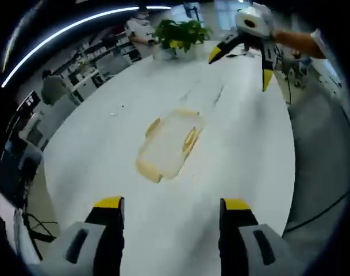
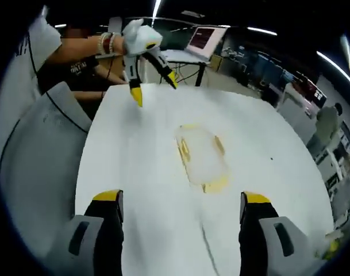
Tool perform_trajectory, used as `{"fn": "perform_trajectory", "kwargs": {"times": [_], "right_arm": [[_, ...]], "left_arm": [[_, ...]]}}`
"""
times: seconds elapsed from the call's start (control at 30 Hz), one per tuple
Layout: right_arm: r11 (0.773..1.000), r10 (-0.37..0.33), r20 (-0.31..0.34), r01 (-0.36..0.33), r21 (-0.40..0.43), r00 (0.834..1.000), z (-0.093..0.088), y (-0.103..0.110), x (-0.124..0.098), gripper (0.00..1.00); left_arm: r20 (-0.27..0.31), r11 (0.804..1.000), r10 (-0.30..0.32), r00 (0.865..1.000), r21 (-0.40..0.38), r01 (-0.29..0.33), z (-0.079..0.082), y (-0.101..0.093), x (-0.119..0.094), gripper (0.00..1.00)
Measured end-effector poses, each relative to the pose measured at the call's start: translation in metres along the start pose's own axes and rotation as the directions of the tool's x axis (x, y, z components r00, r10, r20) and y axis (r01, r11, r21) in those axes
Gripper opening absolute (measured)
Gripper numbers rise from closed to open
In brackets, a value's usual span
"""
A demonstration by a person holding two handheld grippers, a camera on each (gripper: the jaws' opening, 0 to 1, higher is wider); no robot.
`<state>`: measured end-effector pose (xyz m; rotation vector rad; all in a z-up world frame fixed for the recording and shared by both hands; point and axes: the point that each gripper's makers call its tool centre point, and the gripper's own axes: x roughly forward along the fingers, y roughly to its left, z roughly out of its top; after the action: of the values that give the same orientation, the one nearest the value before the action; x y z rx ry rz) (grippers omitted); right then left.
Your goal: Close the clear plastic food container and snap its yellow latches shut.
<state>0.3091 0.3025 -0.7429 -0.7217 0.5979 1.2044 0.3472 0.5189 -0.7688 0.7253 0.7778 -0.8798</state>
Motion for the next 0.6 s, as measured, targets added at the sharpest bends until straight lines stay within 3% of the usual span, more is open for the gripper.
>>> {"fn": "perform_trajectory", "kwargs": {"times": [0.03,0.13,0.2,0.3,0.37,0.47,0.6], "right_arm": [[0.999,0.029,-0.039,-0.03,-0.018,0.999,-0.002,-0.004,0.006,0.8],[0.996,0.063,-0.078,-0.068,-0.056,0.995,-0.002,-0.017,0.021,0.78],[0.995,0.072,-0.081,-0.076,-0.057,0.994,0.0,-0.027,0.033,0.74],[0.992,0.107,-0.126,-0.114,-0.047,0.986,-0.009,-0.045,0.057,0.71],[0.991,0.126,-0.171,-0.133,-0.031,0.977,-0.02,-0.053,0.07,0.71],[0.983,0.173,-0.217,-0.182,-0.023,0.961,-0.031,-0.057,0.085,0.71],[0.973,0.221,-0.265,-0.231,-0.008,0.939,-0.04,-0.06,0.098,0.65]], "left_arm": [[-0.014,1.0,-0.003,1.0,0.026,0.003,0.002,0.005,0.006,0.67],[-0.065,0.988,-0.032,0.997,0.152,0.042,0.012,0.021,0.028,0.66],[-0.06,0.988,-0.042,0.997,0.143,0.05,0.02,0.031,0.044,0.66],[-0.048,0.987,-0.121,0.992,0.104,0.125,0.024,0.028,0.061,0.66],[-0.061,0.976,-0.135,0.989,0.162,0.143,0.024,0.032,0.072,0.65],[-0.147,0.96,-0.15,0.978,0.216,0.18,0.012,0.036,0.084,0.67],[-0.161,0.943,-0.194,0.968,0.241,0.229,0.01,0.038,0.096,0.67]]}}
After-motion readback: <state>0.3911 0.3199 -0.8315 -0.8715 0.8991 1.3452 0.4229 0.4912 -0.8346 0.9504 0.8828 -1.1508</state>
